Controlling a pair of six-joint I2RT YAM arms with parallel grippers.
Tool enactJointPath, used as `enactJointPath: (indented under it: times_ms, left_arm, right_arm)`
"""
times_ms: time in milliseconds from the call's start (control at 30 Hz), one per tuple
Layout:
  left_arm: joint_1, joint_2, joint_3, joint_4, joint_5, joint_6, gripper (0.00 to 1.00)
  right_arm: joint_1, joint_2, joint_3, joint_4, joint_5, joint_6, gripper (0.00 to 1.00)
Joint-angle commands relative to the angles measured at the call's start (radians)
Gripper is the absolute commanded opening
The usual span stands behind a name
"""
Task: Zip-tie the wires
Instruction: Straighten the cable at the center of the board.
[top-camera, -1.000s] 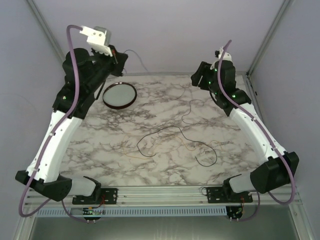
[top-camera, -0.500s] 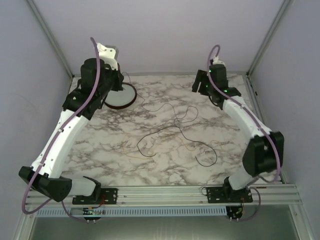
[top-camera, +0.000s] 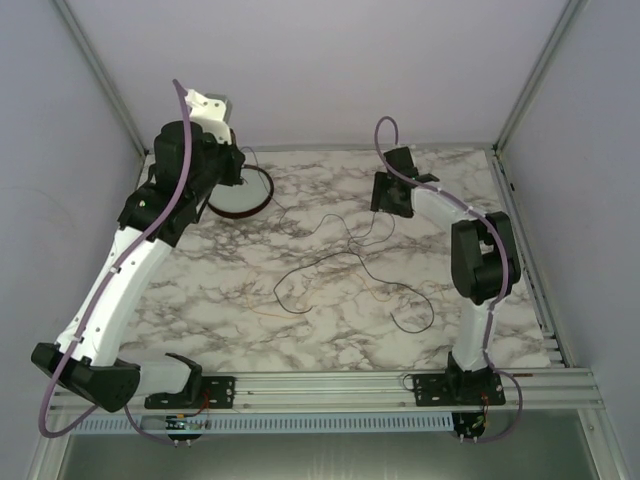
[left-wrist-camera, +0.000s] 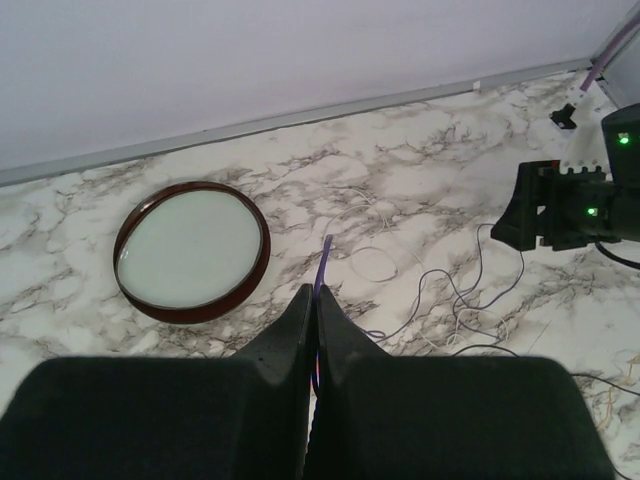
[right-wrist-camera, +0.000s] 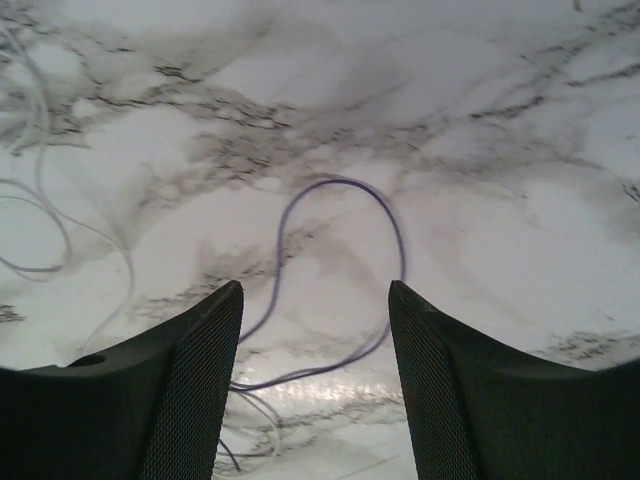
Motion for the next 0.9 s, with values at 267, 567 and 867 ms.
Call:
enactJointPath:
  times_ms: [267, 567, 867]
  left_arm:
    - [0.008, -0.046, -0.033, 0.012, 0.03, -0.01, 0.0]
    - [0.008, -0.054, -0.032, 0.016, 0.043, -0.013, 0.0]
    - [0.009, -0.073, -0.053, 0.021, 0.078, -0.017, 0.0]
  right_arm:
    - [0.066, 0.111, 0.112, -0.019, 0.04, 0.06, 0.48]
    - [0.088, 0.162, 0.116, -0.055, 0.075, 0.066, 0.41]
    - [0.117, 0.225, 0.158, -0.106, 0.137, 0.041, 0.28]
